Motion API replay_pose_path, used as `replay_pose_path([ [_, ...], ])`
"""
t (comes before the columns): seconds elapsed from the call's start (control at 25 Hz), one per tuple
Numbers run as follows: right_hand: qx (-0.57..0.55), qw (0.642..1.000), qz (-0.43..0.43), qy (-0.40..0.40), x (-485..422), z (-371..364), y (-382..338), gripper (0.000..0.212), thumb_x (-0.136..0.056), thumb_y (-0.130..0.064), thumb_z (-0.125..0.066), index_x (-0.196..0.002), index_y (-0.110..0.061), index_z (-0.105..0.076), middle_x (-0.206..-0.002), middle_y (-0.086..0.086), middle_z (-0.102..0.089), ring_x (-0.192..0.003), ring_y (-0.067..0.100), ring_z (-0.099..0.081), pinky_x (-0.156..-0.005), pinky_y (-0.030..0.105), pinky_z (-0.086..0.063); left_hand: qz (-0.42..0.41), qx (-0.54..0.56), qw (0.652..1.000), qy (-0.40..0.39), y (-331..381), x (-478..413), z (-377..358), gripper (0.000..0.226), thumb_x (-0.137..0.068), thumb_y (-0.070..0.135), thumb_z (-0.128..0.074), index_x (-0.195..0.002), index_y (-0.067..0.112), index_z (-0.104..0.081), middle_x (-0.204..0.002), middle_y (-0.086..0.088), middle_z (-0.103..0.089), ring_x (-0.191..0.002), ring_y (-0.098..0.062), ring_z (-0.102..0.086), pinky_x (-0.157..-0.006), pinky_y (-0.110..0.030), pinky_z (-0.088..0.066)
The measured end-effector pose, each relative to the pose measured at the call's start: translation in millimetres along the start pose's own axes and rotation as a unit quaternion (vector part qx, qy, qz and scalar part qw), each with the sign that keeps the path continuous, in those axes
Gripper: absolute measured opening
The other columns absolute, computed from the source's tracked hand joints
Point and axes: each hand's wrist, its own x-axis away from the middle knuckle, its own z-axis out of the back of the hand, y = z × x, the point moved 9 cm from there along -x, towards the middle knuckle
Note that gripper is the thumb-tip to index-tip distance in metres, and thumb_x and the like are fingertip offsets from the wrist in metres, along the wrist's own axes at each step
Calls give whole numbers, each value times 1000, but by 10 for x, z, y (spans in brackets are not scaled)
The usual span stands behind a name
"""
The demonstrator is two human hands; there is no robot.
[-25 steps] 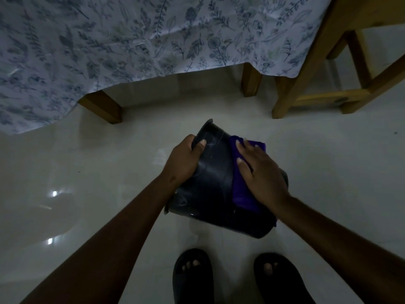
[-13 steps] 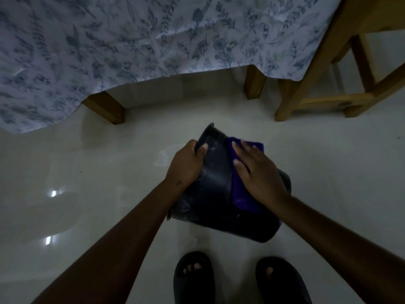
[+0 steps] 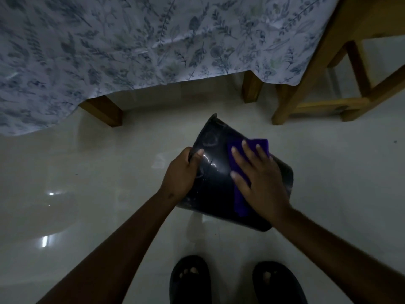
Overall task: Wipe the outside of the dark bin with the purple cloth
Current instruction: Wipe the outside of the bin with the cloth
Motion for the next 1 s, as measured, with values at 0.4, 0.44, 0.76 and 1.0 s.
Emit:
replay_pose_path([
  [0.4,-32,999,-37,16,-471,157,21,57,-95,-52,-27,-149,-33,-24,-158,2,-27,-146,29,-21,-114,54,-27,0,32,999,9,73,-79,-58,27,-99,42,-36,-100,21,-53,-80,13,-57,-72,2,-55,-56,-9,-40],
  [0.44,-11,1000,-20,22,-301,101,-57,57,-95,-49,-29,-149,-33,-23,-159,1,-25,-147,29,-18,-115,55,-24,4,31,999,11,61,-95,-52,28,-99,43,-36,-99,21,-53,-80,13,-57,-72,1,-55,-57,-12,-38],
  [0.76,10,998,25,52,-124,54,-267,54,-96,-51,-30,-147,-33,-27,-158,1,-26,-148,28,-16,-116,51,-17,-4,70,998,6,67,-74,-113,35,-100,41,-35,-109,15,-56,-91,2,-64,-80,-9,-61,-66,-20,-45],
  [1.0,-119,991,-49,-45,-326,-112,-60,58,-96,-55,-21,-149,-33,-28,-156,0,-32,-144,21,-28,-115,43,-27,51,-37,998,-4,33,-130,-120,41,-100,39,-38,-92,6,-60,-79,-4,-62,-78,-24,-60,-60,-29,-41],
])
